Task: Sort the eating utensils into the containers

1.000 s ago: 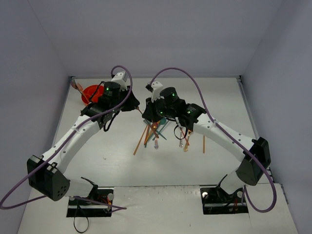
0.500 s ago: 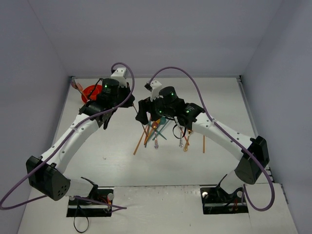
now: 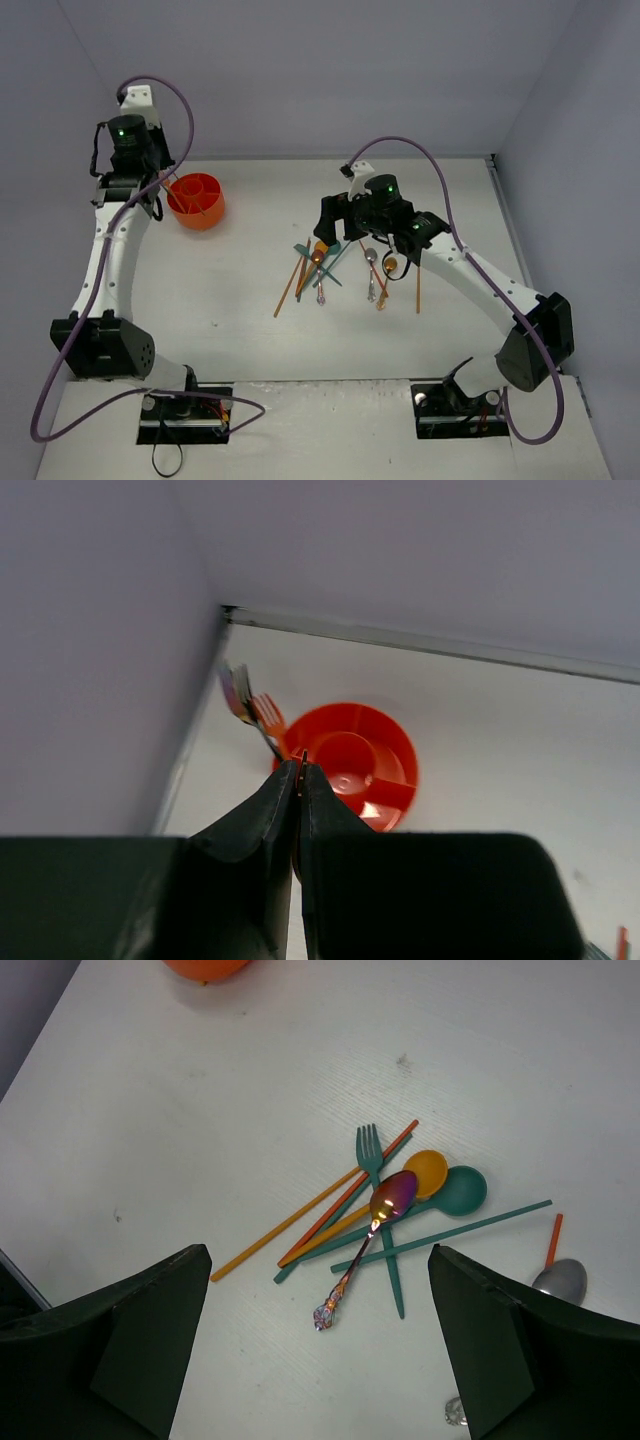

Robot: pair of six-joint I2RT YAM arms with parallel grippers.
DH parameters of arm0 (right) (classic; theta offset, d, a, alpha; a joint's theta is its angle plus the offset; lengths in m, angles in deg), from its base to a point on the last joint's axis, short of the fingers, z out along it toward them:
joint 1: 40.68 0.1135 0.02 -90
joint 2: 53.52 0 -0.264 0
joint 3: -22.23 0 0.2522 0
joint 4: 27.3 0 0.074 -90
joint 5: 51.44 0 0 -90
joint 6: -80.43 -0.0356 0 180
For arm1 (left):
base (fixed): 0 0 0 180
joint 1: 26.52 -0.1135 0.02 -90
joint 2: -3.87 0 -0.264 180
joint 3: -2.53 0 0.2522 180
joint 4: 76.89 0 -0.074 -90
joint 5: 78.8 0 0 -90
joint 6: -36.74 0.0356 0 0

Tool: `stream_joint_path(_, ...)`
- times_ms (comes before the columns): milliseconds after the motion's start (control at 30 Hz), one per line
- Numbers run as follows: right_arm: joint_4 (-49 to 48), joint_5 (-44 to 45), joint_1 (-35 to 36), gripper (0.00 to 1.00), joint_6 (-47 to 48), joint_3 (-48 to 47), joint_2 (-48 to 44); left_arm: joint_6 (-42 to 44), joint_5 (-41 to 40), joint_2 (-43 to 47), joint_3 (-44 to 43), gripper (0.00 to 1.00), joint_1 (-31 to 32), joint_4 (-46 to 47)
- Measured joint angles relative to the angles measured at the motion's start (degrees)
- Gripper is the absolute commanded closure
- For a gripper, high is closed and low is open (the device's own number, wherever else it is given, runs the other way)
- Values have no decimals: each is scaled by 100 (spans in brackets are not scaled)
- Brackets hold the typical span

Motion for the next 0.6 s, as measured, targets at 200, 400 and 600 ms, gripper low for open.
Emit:
stream_joint_path(200,71,-37,-52,11,67,94,-120,317,-176,-984,-735,100,-667,307)
stream_joint_path(400,112,-100,-187,11,110,188,-120,513,-275,-2027,-1245,100,-810,496)
stream_joint_path(600,131,-139,-374,11,153,383,-120,606,-320,-2777,-1512,100,-816,711)
